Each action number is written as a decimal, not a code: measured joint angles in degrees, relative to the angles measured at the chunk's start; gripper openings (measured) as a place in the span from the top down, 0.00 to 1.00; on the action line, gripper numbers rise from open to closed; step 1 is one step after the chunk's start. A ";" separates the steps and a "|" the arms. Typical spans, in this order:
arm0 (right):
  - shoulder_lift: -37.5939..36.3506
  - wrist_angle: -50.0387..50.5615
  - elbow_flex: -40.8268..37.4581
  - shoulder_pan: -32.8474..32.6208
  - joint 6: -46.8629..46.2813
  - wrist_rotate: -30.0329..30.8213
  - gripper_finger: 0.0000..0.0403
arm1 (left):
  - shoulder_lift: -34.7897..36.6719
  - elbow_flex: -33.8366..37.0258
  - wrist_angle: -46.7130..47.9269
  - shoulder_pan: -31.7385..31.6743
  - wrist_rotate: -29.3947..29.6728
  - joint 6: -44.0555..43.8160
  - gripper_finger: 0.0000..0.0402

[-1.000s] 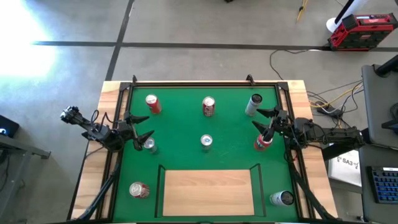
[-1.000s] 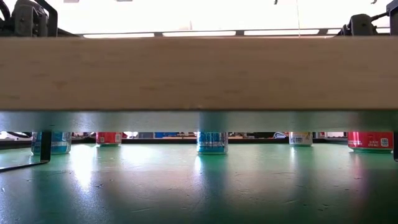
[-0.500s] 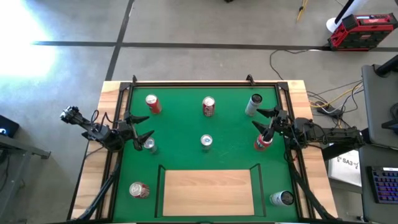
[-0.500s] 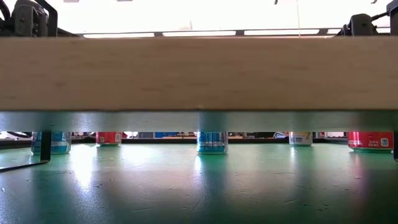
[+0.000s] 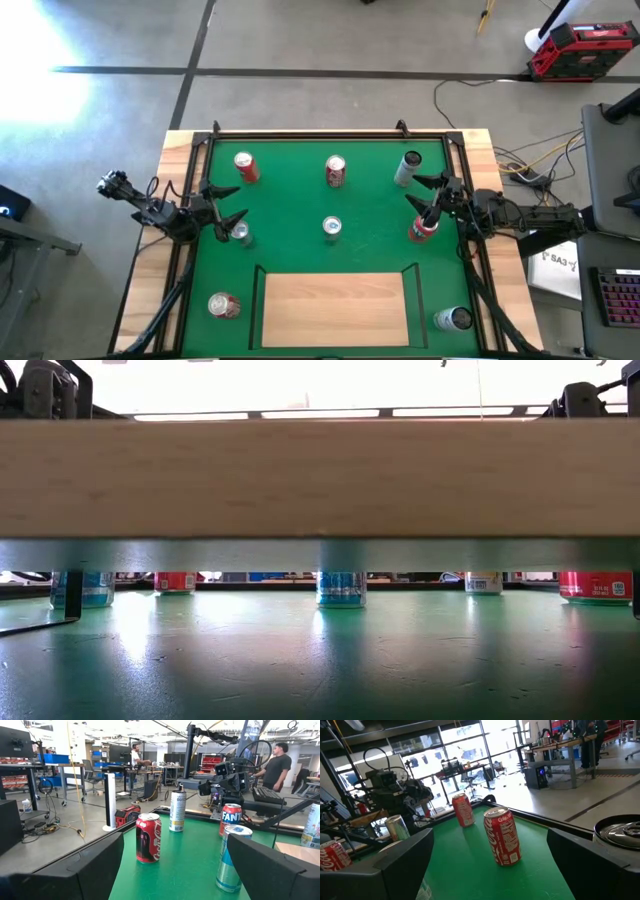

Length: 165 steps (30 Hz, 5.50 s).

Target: Place canned beverage on shelf

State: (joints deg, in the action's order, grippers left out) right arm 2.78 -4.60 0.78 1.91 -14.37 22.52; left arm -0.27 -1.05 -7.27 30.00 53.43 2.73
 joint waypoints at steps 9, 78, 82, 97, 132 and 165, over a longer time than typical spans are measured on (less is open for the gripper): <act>0.00 0.00 -0.01 -0.01 0.00 0.00 0.05 | -0.02 -0.01 -3.81 0.00 0.00 10.19 0.15; -0.01 0.02 0.00 0.00 0.00 0.00 0.05 | -74.97 -72.53 69.97 -60.21 -46.04 -60.52 0.15; -0.01 0.01 -0.01 -0.02 0.00 0.00 0.05 | -75.70 -75.49 78.00 -60.39 -46.52 -60.61 0.15; -0.02 0.02 -0.02 -0.02 0.00 0.00 0.05 | -76.28 -71.33 80.30 -63.20 -44.49 -66.93 0.15; -0.01 0.01 0.00 -0.02 0.00 0.00 0.05 | -88.83 -65.56 70.47 -71.78 -45.06 -66.60 0.00; -0.01 0.02 -0.01 -0.01 0.00 0.00 0.05 | -87.21 -64.74 68.12 -71.55 -52.78 -74.44 0.29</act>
State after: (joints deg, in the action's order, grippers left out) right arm 2.78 -4.58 0.77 1.90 -14.37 22.52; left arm -87.48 -65.79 60.85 -41.55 0.65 -71.71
